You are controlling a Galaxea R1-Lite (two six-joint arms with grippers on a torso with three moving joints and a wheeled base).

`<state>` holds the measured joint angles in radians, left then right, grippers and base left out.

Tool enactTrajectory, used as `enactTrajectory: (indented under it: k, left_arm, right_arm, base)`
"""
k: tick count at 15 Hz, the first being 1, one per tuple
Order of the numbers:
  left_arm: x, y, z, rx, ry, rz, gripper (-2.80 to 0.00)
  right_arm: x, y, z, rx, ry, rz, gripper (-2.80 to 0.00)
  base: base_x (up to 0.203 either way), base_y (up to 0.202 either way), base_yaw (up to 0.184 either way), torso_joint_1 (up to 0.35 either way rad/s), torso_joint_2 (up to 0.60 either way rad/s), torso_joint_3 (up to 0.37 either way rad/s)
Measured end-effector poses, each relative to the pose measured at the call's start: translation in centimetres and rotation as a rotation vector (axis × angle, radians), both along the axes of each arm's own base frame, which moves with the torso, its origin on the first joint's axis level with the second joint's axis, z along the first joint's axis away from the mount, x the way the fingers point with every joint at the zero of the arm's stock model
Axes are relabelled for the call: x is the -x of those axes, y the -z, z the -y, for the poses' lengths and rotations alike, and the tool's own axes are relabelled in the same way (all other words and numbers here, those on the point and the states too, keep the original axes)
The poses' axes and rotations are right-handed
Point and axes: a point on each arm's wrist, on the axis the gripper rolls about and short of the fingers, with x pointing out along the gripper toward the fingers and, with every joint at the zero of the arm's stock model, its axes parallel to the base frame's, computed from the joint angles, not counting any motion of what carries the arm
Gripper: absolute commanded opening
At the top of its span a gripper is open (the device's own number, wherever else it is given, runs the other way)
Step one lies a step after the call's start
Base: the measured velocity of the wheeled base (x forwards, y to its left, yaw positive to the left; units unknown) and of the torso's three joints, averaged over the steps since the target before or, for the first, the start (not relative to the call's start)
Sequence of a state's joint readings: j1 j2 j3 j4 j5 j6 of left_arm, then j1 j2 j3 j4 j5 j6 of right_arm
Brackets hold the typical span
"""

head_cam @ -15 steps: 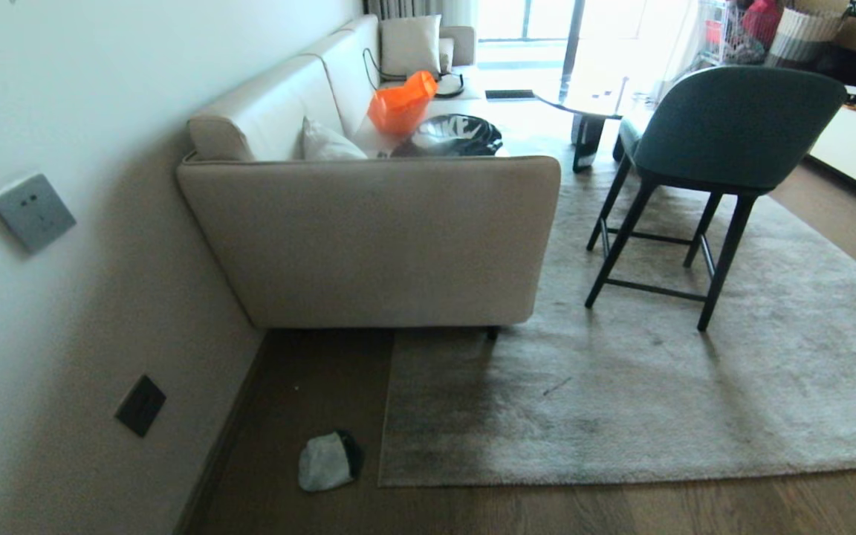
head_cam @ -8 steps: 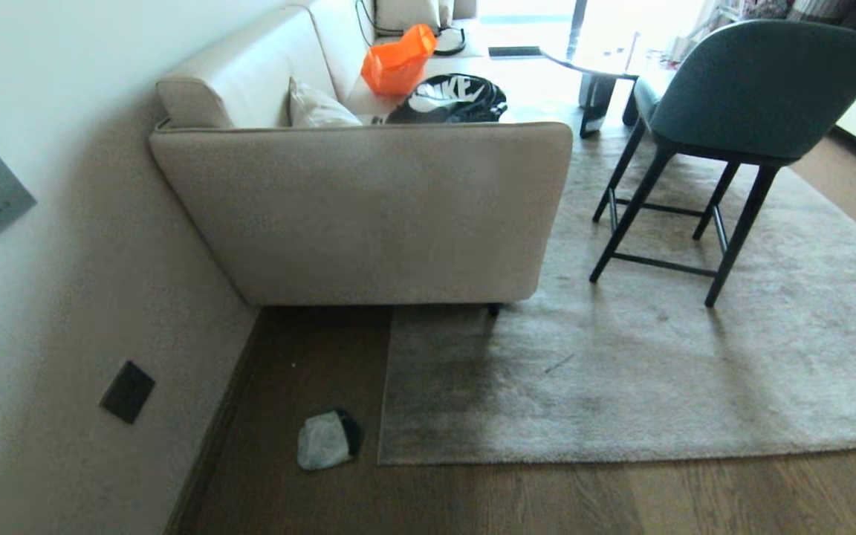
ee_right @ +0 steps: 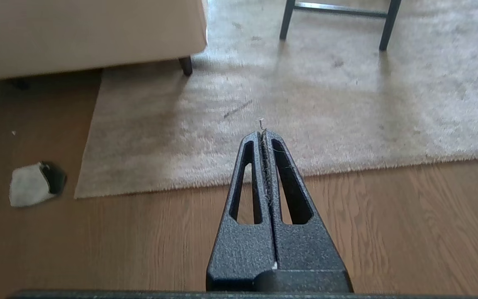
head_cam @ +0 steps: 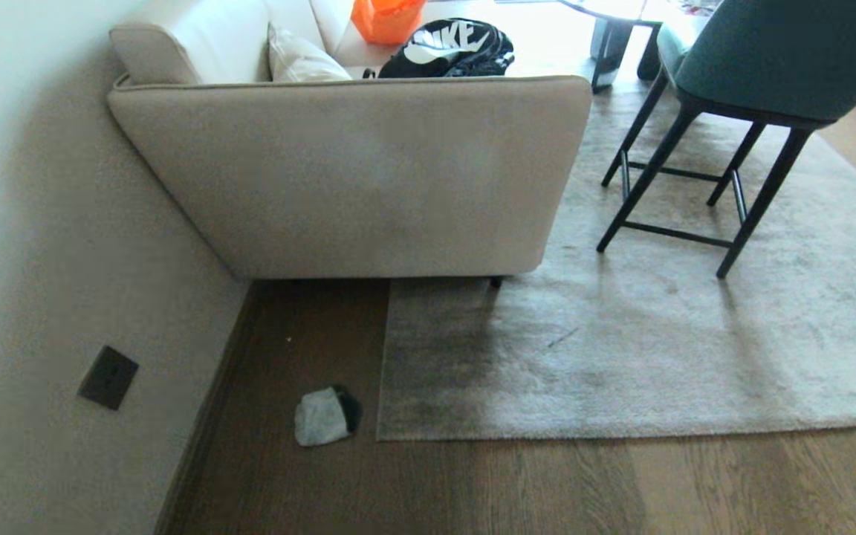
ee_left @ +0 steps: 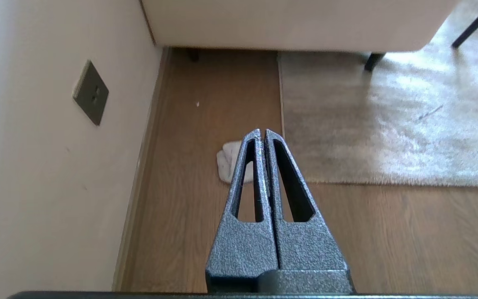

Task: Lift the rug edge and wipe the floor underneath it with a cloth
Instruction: Pick up the rag

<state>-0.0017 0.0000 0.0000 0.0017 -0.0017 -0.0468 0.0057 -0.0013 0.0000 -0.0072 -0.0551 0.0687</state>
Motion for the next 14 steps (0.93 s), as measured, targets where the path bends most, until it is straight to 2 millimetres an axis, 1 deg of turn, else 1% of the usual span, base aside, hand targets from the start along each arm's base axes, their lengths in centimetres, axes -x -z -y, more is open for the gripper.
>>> enactTrajectory:
  k: [14]
  left_arm:
    - [0.0,0.0,0.0,0.0,0.0,0.0,-2.8]
  right_arm:
    - [0.0,0.0,0.0,0.0,0.0,0.0,-2.8]
  base:
    - [0.0,0.0,0.0,0.004,0.0,-0.197]
